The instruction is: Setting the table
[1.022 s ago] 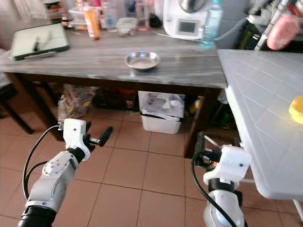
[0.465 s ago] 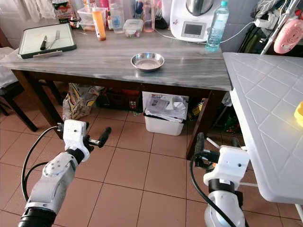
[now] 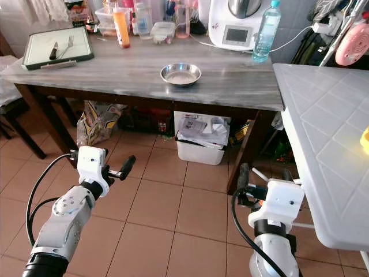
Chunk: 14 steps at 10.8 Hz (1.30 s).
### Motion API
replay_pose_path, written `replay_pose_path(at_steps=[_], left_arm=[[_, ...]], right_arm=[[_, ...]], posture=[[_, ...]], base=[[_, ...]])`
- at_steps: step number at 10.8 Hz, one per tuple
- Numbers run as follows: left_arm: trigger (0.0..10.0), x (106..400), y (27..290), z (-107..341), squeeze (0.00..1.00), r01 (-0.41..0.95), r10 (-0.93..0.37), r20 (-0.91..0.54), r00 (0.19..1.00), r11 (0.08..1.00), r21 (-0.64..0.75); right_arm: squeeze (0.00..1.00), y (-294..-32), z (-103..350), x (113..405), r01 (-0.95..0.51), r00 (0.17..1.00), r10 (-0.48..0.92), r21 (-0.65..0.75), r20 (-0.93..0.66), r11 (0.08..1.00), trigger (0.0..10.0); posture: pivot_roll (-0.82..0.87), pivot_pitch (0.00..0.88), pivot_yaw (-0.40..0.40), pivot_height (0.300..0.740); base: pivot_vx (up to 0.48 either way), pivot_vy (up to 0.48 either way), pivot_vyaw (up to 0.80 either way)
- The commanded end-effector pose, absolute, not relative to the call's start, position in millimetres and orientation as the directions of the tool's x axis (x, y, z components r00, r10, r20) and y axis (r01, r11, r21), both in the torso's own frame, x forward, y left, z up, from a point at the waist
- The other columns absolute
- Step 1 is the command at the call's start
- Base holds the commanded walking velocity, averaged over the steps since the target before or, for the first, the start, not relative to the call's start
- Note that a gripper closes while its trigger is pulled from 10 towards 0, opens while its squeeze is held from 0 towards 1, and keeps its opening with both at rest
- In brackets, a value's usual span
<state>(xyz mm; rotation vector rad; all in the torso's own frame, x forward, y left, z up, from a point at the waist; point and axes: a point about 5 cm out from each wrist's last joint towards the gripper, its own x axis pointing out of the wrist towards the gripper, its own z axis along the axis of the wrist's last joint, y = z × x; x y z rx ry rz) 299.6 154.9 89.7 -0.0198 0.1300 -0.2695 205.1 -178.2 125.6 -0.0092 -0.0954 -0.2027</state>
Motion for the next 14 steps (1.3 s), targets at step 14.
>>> replay_pose_path(at_steps=[14], left_arm=[[10.0,305,146,105,0.00,0.330,-0.329,-0.049,0.943,0.944,0.000]], right_arm=[[0.00,-187,138,200,0.267,0.956,-0.248,-0.110,0.159,0.957,10.0]], posture=[[0.07,0.066,0.026,0.740]], base=[[-0.039,-0.018,0.00]])
